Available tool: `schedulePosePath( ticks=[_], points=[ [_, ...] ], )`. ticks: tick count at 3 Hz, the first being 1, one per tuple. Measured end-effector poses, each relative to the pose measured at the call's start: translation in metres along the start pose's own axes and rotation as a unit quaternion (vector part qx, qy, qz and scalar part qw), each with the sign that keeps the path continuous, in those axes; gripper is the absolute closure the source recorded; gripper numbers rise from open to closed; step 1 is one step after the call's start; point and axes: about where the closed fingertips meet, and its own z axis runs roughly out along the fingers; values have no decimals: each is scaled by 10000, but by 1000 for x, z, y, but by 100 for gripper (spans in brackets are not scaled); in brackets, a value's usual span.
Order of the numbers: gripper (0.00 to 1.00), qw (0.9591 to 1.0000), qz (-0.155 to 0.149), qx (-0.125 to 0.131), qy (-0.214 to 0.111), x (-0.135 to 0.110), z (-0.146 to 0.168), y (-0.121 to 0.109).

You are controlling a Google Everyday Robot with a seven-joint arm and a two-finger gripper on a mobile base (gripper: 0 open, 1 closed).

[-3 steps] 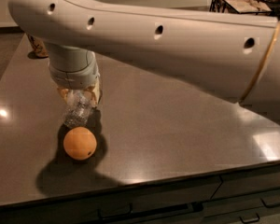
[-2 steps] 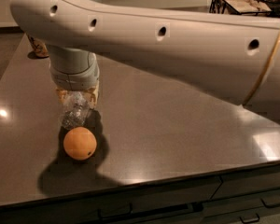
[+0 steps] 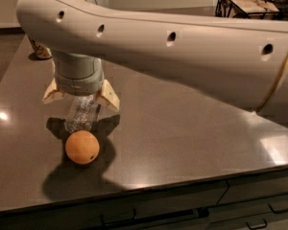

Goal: Move water bottle near orange

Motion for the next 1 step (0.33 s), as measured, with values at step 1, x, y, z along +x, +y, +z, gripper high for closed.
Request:
schedulePosePath(
  ticks=[1],
  points=[
    [0, 10000, 0, 0, 0, 0, 0, 0]
  ],
)
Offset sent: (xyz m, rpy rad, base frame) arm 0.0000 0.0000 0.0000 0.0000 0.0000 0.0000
